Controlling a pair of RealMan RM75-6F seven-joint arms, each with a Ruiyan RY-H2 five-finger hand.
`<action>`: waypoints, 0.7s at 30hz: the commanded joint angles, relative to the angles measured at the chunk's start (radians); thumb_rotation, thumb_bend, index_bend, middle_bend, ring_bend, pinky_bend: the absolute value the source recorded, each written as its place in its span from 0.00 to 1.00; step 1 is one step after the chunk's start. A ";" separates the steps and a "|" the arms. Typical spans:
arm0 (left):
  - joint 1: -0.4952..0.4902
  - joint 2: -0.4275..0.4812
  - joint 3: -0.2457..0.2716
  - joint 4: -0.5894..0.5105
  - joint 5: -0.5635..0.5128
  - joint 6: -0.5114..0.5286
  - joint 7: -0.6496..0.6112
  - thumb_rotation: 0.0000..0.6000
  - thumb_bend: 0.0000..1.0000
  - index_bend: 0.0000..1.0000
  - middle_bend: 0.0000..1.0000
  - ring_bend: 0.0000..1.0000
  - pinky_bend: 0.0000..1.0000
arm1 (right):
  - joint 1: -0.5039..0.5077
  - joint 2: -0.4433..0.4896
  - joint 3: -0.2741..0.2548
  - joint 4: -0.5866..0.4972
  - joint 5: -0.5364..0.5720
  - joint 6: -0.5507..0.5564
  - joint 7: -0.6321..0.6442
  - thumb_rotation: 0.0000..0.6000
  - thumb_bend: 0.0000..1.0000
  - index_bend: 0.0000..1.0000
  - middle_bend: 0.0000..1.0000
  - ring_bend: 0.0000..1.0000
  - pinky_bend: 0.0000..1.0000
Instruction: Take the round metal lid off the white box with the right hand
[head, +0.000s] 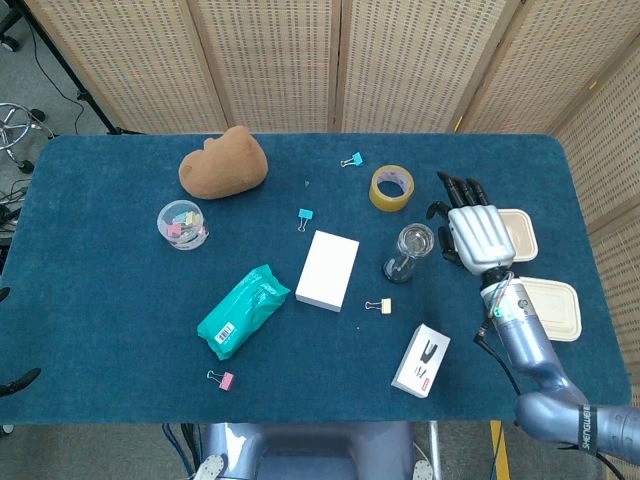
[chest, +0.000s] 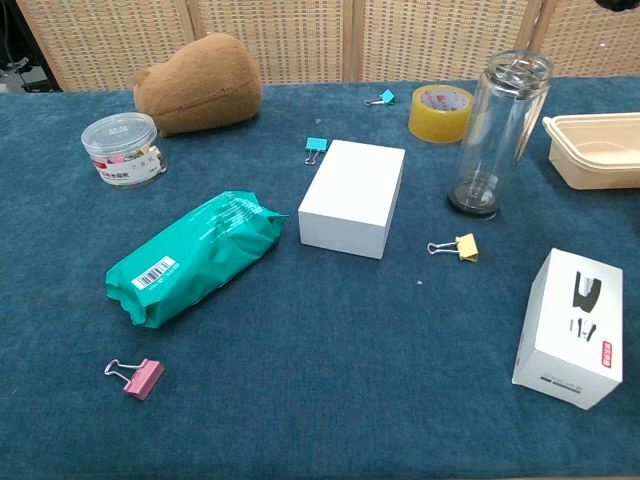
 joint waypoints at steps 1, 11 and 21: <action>0.001 -0.001 0.001 -0.002 -0.001 0.000 0.005 1.00 0.04 0.00 0.00 0.00 0.00 | -0.060 0.048 -0.029 -0.015 -0.090 0.040 0.056 1.00 0.67 0.14 0.00 0.00 0.00; 0.005 -0.012 0.004 -0.010 -0.003 0.001 0.044 1.00 0.04 0.00 0.00 0.00 0.00 | -0.216 0.107 -0.098 0.073 -0.304 0.162 0.235 1.00 0.30 0.01 0.00 0.00 0.00; 0.010 -0.032 0.001 -0.004 -0.013 0.005 0.105 1.00 0.04 0.00 0.00 0.00 0.00 | -0.434 0.075 -0.184 0.264 -0.436 0.387 0.333 1.00 0.27 0.01 0.00 0.00 0.00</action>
